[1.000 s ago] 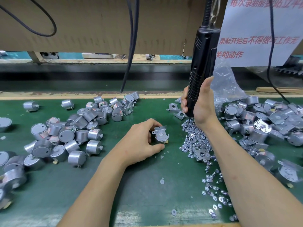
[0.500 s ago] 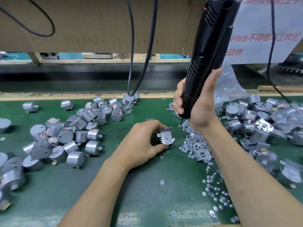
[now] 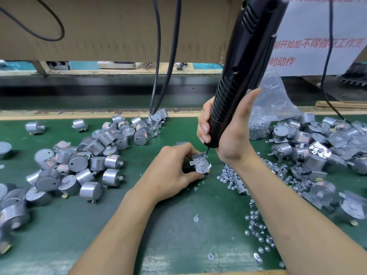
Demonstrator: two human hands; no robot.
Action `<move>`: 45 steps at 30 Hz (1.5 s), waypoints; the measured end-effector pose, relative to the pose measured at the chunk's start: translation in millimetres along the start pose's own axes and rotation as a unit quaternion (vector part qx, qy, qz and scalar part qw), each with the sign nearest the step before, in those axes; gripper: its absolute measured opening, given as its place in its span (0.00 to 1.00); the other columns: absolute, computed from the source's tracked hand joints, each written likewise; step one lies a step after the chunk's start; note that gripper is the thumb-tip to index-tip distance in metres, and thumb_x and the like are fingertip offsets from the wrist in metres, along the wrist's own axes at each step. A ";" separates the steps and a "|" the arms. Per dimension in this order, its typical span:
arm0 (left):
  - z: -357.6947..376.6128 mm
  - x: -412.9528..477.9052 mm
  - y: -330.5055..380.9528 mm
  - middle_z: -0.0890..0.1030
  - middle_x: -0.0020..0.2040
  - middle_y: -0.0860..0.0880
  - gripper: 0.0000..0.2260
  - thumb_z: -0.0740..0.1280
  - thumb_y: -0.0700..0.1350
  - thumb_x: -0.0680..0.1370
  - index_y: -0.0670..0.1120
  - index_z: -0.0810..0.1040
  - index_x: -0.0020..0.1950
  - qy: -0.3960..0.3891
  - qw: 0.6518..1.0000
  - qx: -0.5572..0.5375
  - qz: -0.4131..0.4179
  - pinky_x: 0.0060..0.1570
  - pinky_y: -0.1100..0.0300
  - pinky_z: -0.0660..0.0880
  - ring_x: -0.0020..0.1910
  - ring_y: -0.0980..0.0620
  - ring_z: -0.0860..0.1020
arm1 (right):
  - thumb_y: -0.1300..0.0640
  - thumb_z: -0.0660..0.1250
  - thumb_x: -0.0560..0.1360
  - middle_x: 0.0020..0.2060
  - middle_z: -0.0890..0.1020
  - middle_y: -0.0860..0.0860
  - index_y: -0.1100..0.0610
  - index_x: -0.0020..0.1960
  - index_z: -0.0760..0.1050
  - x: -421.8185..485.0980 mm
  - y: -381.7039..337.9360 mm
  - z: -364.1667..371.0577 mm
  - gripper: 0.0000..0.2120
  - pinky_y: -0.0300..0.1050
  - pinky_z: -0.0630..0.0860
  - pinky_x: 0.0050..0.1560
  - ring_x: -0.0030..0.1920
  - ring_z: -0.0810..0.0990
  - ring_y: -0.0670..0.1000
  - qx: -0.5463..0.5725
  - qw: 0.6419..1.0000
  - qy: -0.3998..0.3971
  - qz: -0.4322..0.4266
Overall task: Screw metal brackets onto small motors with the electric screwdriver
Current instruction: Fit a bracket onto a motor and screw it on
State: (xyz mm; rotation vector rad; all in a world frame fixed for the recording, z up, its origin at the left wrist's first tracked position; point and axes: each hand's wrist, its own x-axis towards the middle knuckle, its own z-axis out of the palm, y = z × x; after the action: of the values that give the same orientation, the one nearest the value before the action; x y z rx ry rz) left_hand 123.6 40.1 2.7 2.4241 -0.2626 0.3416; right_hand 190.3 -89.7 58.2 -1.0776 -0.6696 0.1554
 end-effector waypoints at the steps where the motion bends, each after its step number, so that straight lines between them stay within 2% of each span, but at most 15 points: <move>1: 0.1 0.0 0.0 0.78 0.40 0.62 0.13 0.79 0.48 0.69 0.50 0.79 0.47 0.001 1.000 0.001 0.000 0.34 0.74 0.64 0.36 0.69 0.73 | 0.16 0.58 0.59 0.24 0.71 0.51 0.59 0.35 0.69 -0.3 0.7 1.4 0.43 0.41 0.64 0.26 0.20 0.66 0.51 -0.002 1.000 0.000 0.000; 6: 0.9 0.8 -0.6 0.74 0.34 0.64 0.13 0.79 0.48 0.69 0.48 0.79 0.48 0.009 1.000 0.002 -0.001 0.32 0.73 0.64 0.33 0.69 0.72 | 0.15 0.58 0.59 0.24 0.71 0.52 0.59 0.34 0.69 -1.1 5.3 5.8 0.44 0.43 0.62 0.26 0.21 0.66 0.51 -0.017 1.000 0.003 0.011; 12: 1.7 1.7 -2.0 0.78 0.39 0.61 0.14 0.79 0.49 0.69 0.47 0.79 0.50 0.003 1.000 -0.001 -0.005 0.33 0.73 0.64 0.34 0.68 0.73 | 0.14 0.58 0.58 0.24 0.71 0.53 0.60 0.35 0.69 0.1 9.4 5.4 0.45 0.44 0.63 0.27 0.21 0.66 0.51 -0.021 1.000 0.011 0.016; 18: 2.4 2.6 -5.0 0.80 0.39 0.56 0.15 0.78 0.52 0.68 0.49 0.79 0.50 0.001 1.000 -0.011 -0.024 0.34 0.67 0.65 0.35 0.59 0.73 | 0.14 0.58 0.57 0.24 0.71 0.53 0.59 0.35 0.69 1.5 13.1 5.2 0.45 0.43 0.63 0.27 0.21 0.67 0.52 -0.021 0.999 0.021 0.016; 27: 3.0 4.3 -7.1 0.74 0.30 0.63 0.15 0.80 0.51 0.67 0.50 0.79 0.49 0.002 0.999 -0.031 -0.042 0.30 0.70 0.63 0.31 0.61 0.71 | 0.14 0.59 0.56 0.25 0.71 0.54 0.57 0.34 0.71 4.5 16.9 5.5 0.44 0.43 0.64 0.28 0.22 0.67 0.51 -0.017 0.999 0.036 0.019; 29: 3.4 4.6 -7.2 0.73 0.29 0.60 0.15 0.80 0.51 0.67 0.50 0.79 0.49 0.004 0.999 -0.030 -0.041 0.30 0.69 0.63 0.30 0.61 0.70 | 0.13 0.59 0.56 0.25 0.71 0.54 0.57 0.34 0.71 5.3 17.5 5.1 0.43 0.43 0.64 0.28 0.22 0.67 0.51 -0.015 0.999 0.034 0.021; 37: 3.9 5.0 -7.8 0.78 0.36 0.55 0.16 0.78 0.53 0.68 0.50 0.79 0.52 0.000 0.999 -0.029 -0.038 0.32 0.68 0.64 0.33 0.59 0.71 | 0.14 0.57 0.59 0.24 0.72 0.52 0.57 0.33 0.70 5.7 19.3 5.1 0.43 0.42 0.65 0.28 0.21 0.67 0.51 -0.026 0.999 0.024 0.026; 42: 5.4 4.1 -7.9 0.74 0.31 0.57 0.16 0.78 0.52 0.68 0.50 0.79 0.51 0.012 0.999 -0.027 -0.033 0.32 0.69 0.64 0.32 0.60 0.71 | 0.15 0.55 0.61 0.23 0.72 0.52 0.53 0.29 0.71 7.6 19.3 8.3 0.40 0.40 0.66 0.27 0.21 0.68 0.52 -0.056 0.998 0.022 0.031; 45: 6.3 3.0 -7.3 0.76 0.34 0.56 0.16 0.77 0.53 0.69 0.50 0.79 0.52 0.013 1.000 -0.023 -0.017 0.32 0.67 0.64 0.32 0.60 0.71 | 0.15 0.55 0.62 0.23 0.72 0.53 0.53 0.29 0.71 9.1 20.8 10.1 0.40 0.42 0.67 0.27 0.21 0.68 0.52 -0.067 0.997 0.025 0.031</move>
State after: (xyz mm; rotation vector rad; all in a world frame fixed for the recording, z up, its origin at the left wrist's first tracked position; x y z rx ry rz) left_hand 129.5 41.3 -5.4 2.3747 -0.2161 0.3482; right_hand 195.9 -68.0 47.3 -1.2271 -0.6081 0.1376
